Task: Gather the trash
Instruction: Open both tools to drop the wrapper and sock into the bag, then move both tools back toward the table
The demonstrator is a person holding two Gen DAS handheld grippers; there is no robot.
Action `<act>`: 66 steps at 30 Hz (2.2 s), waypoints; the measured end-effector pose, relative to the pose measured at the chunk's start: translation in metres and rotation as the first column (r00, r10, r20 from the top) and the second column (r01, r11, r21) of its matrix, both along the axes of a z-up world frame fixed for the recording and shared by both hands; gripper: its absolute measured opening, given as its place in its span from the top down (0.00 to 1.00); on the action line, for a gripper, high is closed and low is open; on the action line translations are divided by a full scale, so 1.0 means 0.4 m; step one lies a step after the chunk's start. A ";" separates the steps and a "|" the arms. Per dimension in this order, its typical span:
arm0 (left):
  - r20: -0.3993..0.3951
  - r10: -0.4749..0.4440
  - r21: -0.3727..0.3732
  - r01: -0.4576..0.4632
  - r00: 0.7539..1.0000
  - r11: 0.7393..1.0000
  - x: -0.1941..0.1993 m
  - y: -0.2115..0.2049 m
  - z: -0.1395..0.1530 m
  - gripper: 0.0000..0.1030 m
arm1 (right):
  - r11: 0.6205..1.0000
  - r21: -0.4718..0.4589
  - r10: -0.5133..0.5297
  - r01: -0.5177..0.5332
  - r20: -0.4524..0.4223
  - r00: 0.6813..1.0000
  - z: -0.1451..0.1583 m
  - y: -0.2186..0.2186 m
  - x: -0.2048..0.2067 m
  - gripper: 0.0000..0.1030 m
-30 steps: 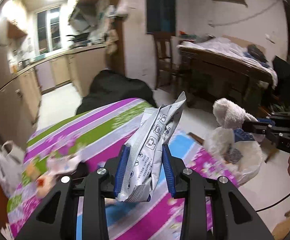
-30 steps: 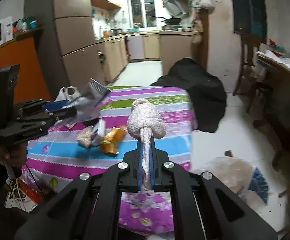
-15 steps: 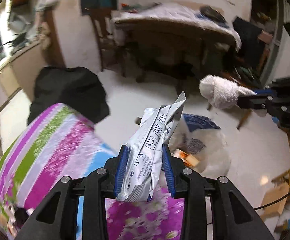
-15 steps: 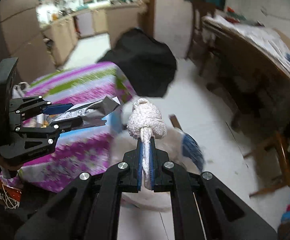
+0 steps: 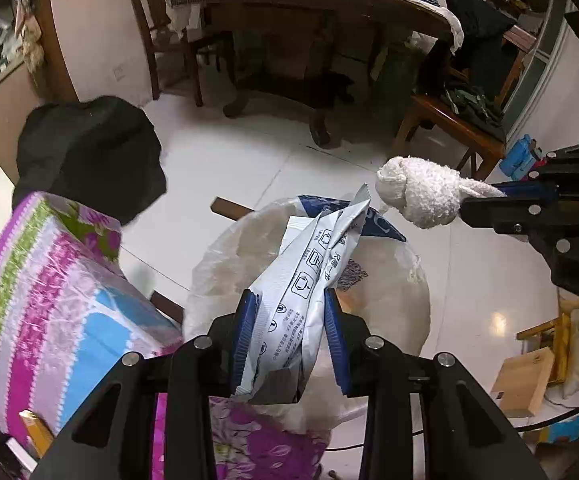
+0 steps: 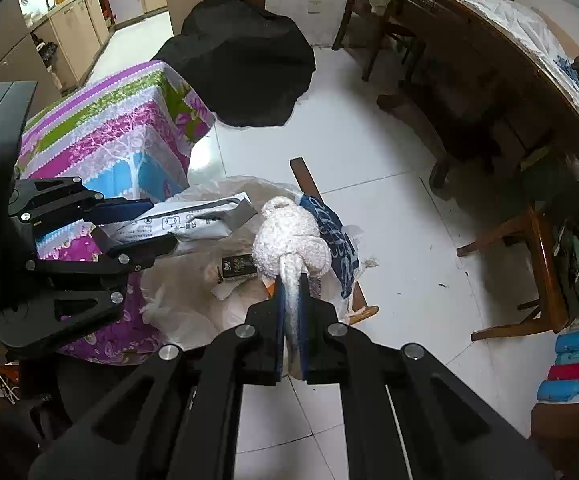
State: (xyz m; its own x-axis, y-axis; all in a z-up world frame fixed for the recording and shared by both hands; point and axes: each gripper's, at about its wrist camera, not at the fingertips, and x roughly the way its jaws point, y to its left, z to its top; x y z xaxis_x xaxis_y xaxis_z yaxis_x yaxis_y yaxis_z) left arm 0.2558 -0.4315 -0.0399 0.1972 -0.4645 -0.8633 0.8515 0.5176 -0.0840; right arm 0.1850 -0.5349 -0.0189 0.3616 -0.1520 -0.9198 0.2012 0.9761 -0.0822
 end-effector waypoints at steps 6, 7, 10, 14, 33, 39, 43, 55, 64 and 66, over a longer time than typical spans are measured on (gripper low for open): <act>-0.078 0.032 -0.004 -0.033 0.996 0.999 0.023 -0.021 -0.043 0.65 | 1.000 -0.002 0.001 -0.001 -0.022 1.000 -0.012 -0.017 0.003 0.96; -0.080 0.034 -0.003 -0.034 0.996 0.999 0.023 -0.024 -0.046 0.65 | 1.000 -0.001 0.001 -0.001 -0.025 1.000 -0.013 -0.018 0.006 0.96; -0.089 0.043 0.003 -0.043 0.995 0.999 0.026 -0.028 -0.058 0.65 | 1.000 -0.003 0.001 -0.001 -0.038 0.999 -0.022 -0.028 0.008 0.96; -0.098 0.076 0.004 -0.076 0.992 0.997 0.039 -0.030 -0.066 0.65 | 1.000 0.000 -0.003 0.003 -0.061 0.998 -0.036 -0.035 0.009 0.96; -0.246 0.235 -0.025 -0.249 0.940 0.968 0.115 -0.010 -0.098 0.57 | 1.000 0.016 -0.004 0.005 -0.059 0.998 -0.066 -0.032 0.033 0.74; -0.178 0.217 -0.026 -0.225 0.960 0.974 0.090 0.013 -0.084 0.57 | 1.000 0.009 0.002 -0.002 -0.051 0.999 -0.070 -0.020 0.026 0.74; -0.101 0.213 -0.013 -0.215 0.972 0.976 0.057 0.052 -0.083 0.57 | 1.000 0.007 0.010 -0.009 -0.046 0.999 -0.083 -0.005 0.018 0.74; 0.186 0.289 -0.153 -0.263 0.939 0.953 -0.071 0.448 -0.048 0.53 | 0.993 -0.035 0.121 -0.115 0.296 0.948 -0.092 0.201 -0.071 0.72; 0.255 0.634 -0.296 -0.566 0.730 0.770 -0.105 0.968 -0.009 0.47 | 0.964 0.018 0.232 -0.265 0.427 0.874 -0.135 0.440 -0.027 0.72; 0.230 0.707 -0.316 -0.636 0.669 0.705 -0.097 1.089 -0.009 0.44 | 0.949 0.042 0.264 -0.312 0.431 0.863 -0.144 0.491 -0.007 0.71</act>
State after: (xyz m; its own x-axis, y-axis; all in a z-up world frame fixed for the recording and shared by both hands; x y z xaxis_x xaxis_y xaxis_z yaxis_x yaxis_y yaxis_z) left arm 0.2171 0.0040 -0.0434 0.7596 -0.2439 -0.6028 0.2730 0.9610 -0.0448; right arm 0.1822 -0.3383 -0.0764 0.7256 0.1085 -0.6796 -0.0980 0.9937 0.0540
